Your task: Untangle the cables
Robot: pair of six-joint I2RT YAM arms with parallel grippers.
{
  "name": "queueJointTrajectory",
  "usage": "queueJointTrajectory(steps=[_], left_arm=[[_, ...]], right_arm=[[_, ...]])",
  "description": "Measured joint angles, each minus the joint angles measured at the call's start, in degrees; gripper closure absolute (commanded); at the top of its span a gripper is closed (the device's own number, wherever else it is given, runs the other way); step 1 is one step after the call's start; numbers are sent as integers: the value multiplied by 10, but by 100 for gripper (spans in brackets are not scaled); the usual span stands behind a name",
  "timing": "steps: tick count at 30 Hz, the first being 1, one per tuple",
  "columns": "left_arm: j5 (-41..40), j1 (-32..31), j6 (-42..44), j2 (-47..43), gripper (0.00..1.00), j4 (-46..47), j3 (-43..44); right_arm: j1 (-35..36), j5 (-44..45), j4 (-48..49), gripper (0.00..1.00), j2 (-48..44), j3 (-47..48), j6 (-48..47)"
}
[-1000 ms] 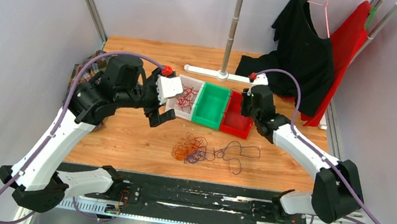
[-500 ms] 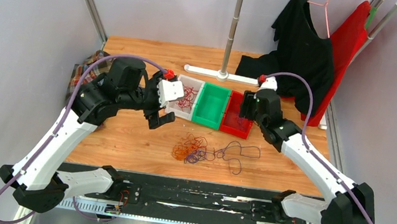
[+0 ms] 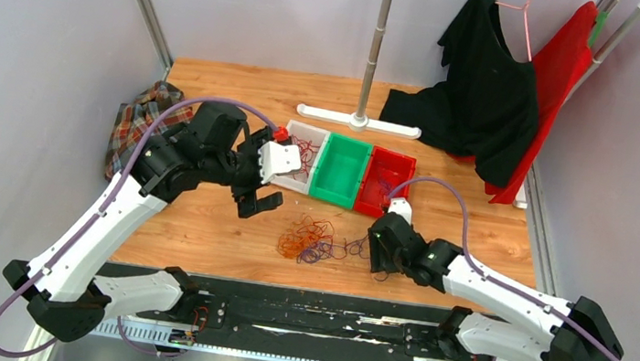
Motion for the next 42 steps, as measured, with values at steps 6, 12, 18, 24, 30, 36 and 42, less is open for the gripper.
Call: queueJointTrajectory(steps=[6, 12, 18, 24, 30, 36, 42], left_arm=[[0, 0, 5, 0, 2, -13, -2], [1, 0, 13, -5, 1, -23, -15], [8, 0, 21, -12, 0, -25, -16], [14, 0, 28, -12, 0, -33, -16], [18, 0, 33, -14, 1, -42, -15], [20, 0, 37, -22, 2, -51, -13], [20, 0, 45, -31, 2, -56, -11]], right_arm=[[0, -35, 48, 66, 34, -40, 22], [0, -46, 68, 94, 31, -62, 26], [0, -40, 70, 84, -44, -53, -13], [0, -24, 74, 53, -59, -14, -71], [-1, -32, 79, 50, 5, -3, -120], [-15, -42, 86, 52, 72, 7, -147], [-28, -66, 114, 63, 88, -7, -150]])
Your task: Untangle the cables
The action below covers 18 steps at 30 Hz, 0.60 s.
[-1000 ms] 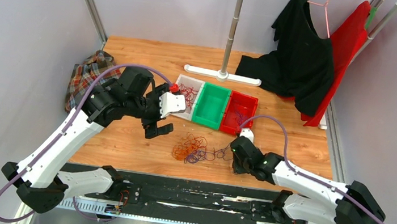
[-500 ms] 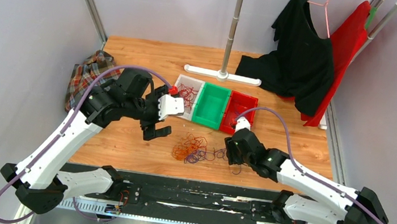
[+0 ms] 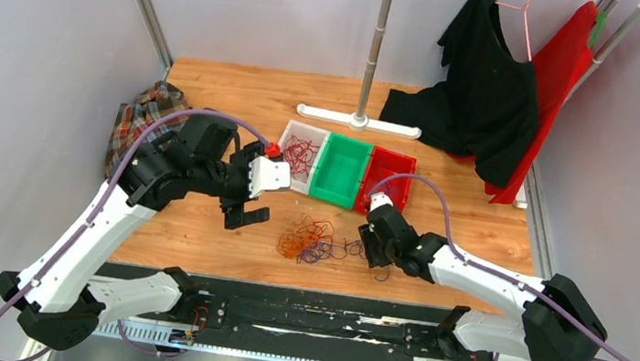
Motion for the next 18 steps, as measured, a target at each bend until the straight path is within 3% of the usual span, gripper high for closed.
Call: queueJointTrajectory(steps=[6, 18], left_arm=[[0, 0, 4, -7, 2, -1, 0], [7, 0, 3, -10, 2, -2, 12]], right_arm=[[-19, -59, 30, 67, -10, -43, 16], [-19, -124, 38, 57, -64, -66, 47]])
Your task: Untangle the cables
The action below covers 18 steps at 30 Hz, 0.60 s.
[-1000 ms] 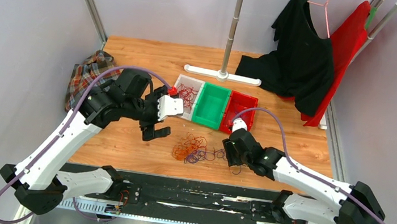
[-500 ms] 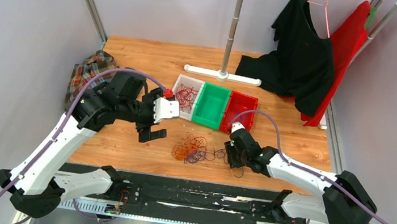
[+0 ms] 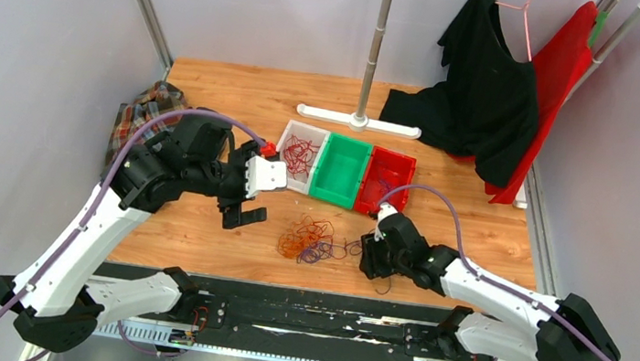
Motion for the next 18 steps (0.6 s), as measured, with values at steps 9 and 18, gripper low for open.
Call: queueJointTrajectory(steps=[9, 18], left_arm=[[3, 0, 0, -2, 2, -3, 11], [4, 0, -2, -2, 2, -3, 15]], right_arm=[[0, -15, -13, 61, -2, -11, 9], [5, -23, -21, 98, 41, 11, 13]])
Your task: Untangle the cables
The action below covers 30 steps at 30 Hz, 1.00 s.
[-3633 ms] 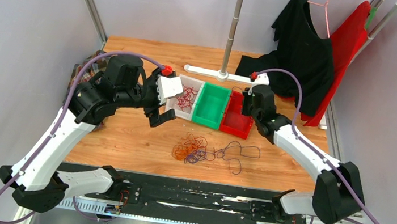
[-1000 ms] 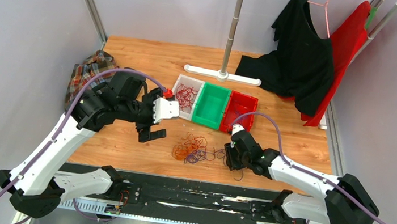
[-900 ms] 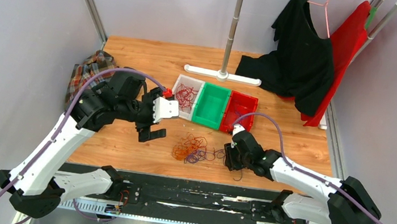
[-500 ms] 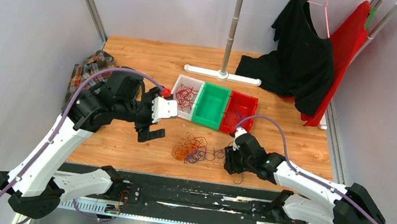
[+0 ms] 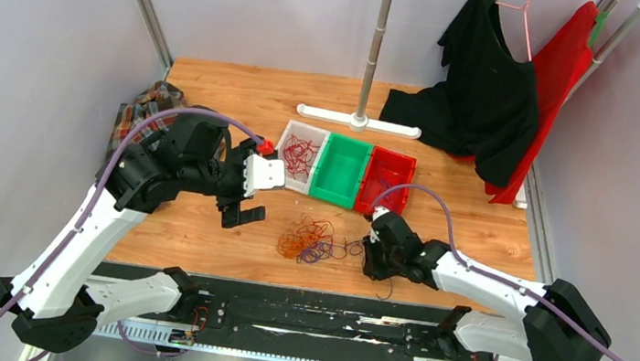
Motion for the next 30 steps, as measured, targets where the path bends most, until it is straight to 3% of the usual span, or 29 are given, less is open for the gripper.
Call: queueJointTrajectory(steps=[7, 16, 23, 27, 30], left_arm=[[1, 0, 0, -5, 2, -2, 0], [14, 0, -7, -4, 2, -4, 2], [56, 0, -50, 3, 2, 28, 13], [76, 0, -89, -1, 2, 78, -1], [80, 0, -102, -2, 2, 100, -12]], right_arm=[[10, 1, -64, 99, -19, 41, 14], [11, 10, -106, 99, -90, 297, 15], [12, -44, -104, 99, -36, 502, 13], [21, -71, -91, 99, -5, 568, 10], [26, -49, -97, 74, -1, 566, 0]])
